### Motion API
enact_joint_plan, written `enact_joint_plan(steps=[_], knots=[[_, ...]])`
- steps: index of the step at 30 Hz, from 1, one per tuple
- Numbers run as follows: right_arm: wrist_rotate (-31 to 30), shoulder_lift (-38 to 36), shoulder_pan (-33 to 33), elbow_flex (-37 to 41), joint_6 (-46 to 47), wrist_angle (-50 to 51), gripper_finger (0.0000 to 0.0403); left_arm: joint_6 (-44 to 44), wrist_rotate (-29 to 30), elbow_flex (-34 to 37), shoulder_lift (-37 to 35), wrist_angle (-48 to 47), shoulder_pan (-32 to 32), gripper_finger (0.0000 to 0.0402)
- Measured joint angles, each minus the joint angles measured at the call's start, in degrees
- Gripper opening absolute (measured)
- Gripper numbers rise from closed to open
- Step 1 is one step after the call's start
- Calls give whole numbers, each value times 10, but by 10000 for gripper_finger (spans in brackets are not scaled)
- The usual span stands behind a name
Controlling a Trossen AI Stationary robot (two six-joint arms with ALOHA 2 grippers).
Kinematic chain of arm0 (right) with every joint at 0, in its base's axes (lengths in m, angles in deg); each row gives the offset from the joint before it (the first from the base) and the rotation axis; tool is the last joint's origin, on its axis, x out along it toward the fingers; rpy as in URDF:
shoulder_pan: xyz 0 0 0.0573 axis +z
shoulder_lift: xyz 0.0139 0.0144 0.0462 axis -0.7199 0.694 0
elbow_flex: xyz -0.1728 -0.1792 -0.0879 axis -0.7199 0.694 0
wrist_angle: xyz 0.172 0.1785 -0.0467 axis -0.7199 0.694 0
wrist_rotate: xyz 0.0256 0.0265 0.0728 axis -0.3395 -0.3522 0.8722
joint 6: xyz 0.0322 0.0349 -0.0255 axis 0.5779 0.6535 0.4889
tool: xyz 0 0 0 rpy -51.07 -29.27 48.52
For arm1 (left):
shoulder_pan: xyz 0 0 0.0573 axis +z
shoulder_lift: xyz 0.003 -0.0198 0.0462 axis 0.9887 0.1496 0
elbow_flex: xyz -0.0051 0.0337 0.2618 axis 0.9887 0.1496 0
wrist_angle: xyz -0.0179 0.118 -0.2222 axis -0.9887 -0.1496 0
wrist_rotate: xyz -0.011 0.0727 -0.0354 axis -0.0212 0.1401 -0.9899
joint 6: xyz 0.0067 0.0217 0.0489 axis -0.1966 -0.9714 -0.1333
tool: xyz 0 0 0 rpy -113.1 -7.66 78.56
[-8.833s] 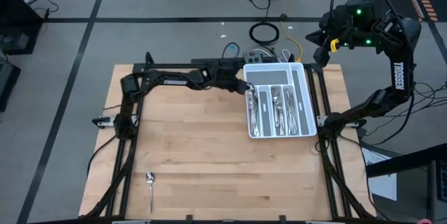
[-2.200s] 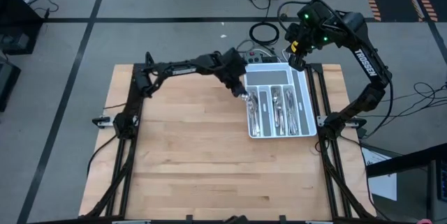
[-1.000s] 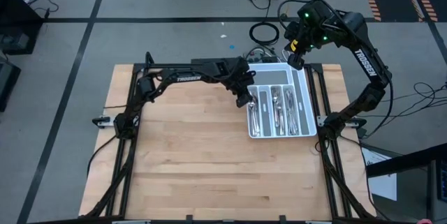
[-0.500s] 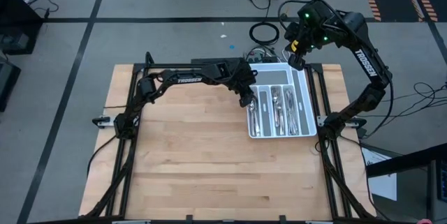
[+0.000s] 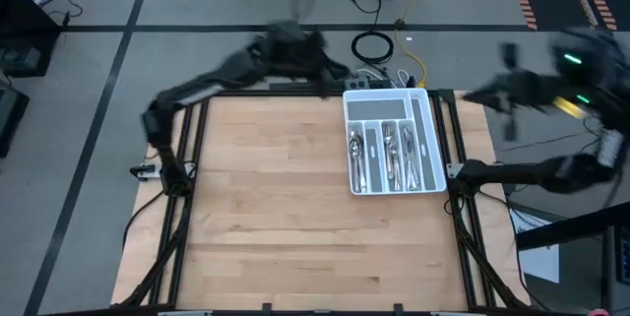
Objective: Sort silverware
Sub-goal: Return to Home Position
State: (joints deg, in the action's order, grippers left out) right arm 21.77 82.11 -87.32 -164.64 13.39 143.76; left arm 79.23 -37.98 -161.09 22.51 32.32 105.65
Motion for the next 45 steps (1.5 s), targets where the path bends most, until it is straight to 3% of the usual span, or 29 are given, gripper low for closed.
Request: enact_joint_plan(steps=[8,11,16,19,24,31,36,41,45], knots=[[13,-196,3,50,55,-33,0,-116,5,16,-180,-71,28,106],[-11,-259,20,102,125,-91,0,-137,5,45,-238,-134,29,106],[-80,-367,78,226,226,-136,0,-104,0,148,-331,-118,13,106],[-108,-430,122,320,296,-231,0,-83,-3,237,-394,-66,2,106],[-101,-516,186,477,360,-376,0,-39,-7,416,-518,78,2,106],[-101,-620,271,704,427,-655,0,119,-88,659,-677,362,5,106],[-101,-611,313,800,469,-751,0,237,-173,773,-728,503,-2,106],[-102,-598,322,881,486,-823,0,253,-253,849,-765,593,-18,106],[-101,-611,322,933,497,-869,0,280,-254,909,-804,647,-29,106]])
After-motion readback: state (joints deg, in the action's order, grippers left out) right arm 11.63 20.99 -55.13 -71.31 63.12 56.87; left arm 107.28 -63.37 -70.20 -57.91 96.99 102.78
